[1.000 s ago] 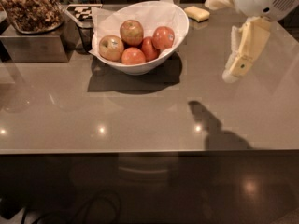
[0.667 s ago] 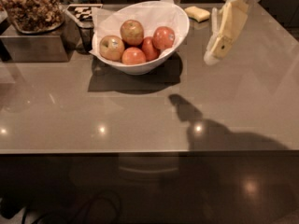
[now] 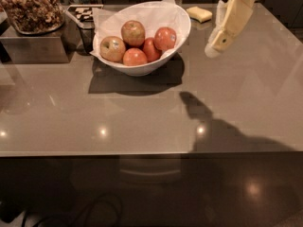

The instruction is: Pick apple from white bowl

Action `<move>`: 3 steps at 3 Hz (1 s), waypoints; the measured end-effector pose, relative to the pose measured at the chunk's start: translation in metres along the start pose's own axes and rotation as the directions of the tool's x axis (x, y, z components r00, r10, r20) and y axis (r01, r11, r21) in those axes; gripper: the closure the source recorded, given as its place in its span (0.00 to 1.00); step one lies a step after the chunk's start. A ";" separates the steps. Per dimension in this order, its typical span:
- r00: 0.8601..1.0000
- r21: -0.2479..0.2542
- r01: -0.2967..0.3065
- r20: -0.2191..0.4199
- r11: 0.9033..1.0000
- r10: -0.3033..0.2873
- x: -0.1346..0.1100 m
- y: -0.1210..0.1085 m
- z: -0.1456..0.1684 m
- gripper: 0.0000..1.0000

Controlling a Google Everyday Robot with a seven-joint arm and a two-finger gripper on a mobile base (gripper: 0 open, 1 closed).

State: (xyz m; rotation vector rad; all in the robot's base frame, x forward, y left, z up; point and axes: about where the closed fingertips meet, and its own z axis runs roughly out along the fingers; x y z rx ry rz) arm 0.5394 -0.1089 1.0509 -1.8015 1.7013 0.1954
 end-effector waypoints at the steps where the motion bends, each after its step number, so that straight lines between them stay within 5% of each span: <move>1: 1.000 0.016 0.013 -0.005 1.000 -0.013 0.005 -0.034 0.018 0.00; 2: 0.997 -0.021 0.070 0.037 0.997 -0.069 -0.010 -0.069 0.047 0.00; 3: 0.994 0.032 0.086 0.062 0.996 -0.088 -0.021 -0.088 0.037 0.00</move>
Offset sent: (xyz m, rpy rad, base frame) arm 0.1444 0.0540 0.0216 0.0385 -0.0461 0.1886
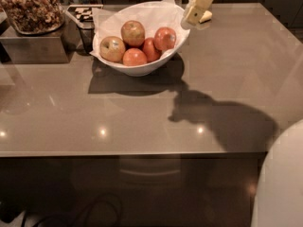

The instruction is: Pick apple from white bowl

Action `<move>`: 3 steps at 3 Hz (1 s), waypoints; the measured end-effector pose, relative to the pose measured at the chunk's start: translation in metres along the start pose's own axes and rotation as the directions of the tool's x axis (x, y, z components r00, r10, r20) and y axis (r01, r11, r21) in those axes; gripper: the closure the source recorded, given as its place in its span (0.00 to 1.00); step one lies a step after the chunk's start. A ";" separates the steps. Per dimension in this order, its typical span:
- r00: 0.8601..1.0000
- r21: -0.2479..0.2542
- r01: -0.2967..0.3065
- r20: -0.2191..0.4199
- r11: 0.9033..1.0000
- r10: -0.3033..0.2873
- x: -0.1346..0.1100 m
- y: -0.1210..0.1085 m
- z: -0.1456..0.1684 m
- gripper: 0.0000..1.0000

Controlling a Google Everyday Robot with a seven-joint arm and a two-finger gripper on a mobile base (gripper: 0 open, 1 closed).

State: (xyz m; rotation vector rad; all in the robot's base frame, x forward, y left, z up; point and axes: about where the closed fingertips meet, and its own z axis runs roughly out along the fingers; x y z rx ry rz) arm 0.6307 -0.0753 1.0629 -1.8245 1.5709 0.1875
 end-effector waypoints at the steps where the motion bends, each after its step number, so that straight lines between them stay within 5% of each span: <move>1: 0.999 0.026 -0.040 0.010 0.999 0.040 0.008 -0.005 0.005 0.00; 3: 0.999 0.026 -0.041 0.012 0.999 0.041 0.008 -0.005 0.007 0.36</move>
Offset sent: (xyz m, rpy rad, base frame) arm 0.0074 -0.0032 -0.0056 0.0259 0.0024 -0.0359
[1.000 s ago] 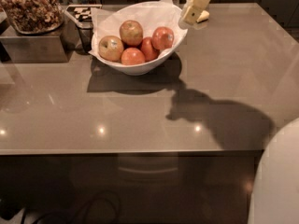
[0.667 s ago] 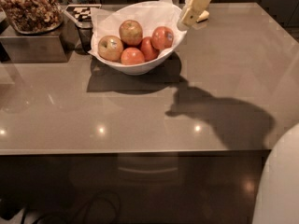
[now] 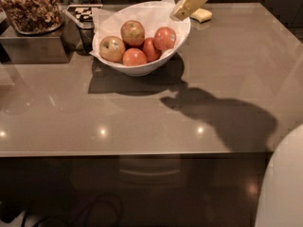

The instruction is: Pick apple from white bowl

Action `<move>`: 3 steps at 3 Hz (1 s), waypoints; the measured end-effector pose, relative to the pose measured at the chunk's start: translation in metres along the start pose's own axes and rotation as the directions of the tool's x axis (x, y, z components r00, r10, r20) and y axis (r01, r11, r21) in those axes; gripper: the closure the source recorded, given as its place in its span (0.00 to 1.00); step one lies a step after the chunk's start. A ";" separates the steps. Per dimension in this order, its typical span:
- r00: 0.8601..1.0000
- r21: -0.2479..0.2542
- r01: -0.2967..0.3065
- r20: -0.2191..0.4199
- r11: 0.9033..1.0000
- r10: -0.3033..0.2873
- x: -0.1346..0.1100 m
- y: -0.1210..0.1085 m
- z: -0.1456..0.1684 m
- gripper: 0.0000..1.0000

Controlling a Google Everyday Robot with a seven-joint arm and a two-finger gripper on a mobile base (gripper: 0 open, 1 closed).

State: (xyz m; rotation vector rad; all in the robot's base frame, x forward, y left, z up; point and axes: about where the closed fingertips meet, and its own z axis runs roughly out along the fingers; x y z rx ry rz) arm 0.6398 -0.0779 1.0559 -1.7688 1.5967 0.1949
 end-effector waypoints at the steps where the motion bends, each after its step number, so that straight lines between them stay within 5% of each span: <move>1: 0.998 -0.048 0.023 0.053 0.999 -0.020 -0.008 -0.010 0.037 0.22; 3: 0.989 -0.190 0.087 0.133 0.978 -0.062 -0.026 -0.021 0.131 0.24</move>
Offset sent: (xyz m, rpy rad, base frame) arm 0.0905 0.1102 -0.0609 0.0080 0.1499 0.3038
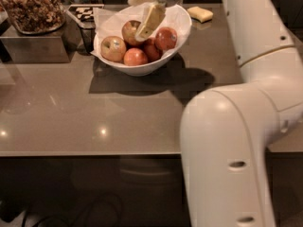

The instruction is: Pick apple from white bowl

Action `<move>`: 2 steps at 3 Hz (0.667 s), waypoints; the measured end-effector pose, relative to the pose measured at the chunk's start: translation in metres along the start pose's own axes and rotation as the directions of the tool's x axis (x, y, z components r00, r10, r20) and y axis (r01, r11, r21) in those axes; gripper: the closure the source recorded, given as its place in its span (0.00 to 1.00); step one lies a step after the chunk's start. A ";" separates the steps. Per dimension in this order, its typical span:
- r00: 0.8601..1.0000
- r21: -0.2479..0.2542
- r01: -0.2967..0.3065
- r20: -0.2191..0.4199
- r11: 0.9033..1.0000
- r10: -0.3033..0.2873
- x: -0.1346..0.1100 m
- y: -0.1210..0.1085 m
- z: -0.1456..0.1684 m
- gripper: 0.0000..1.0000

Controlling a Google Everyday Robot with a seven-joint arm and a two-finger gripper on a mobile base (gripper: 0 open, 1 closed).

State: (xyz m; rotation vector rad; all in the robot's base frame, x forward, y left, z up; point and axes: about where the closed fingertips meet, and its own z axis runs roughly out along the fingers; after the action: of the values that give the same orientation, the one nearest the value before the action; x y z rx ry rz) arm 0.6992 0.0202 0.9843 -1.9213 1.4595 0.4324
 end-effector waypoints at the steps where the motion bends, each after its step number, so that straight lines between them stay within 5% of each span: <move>1: 1.000 -0.031 0.005 0.026 1.000 -0.005 0.001 -0.007 0.026 0.24; 2: 0.999 -0.042 0.010 0.036 0.999 -0.008 0.002 -0.013 0.041 0.22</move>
Offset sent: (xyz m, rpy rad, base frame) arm 0.0495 0.0132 -0.0132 -0.0332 0.0916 0.1049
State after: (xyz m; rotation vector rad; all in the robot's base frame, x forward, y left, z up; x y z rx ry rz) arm 0.7176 0.0486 0.9576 -1.9425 1.4286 0.4949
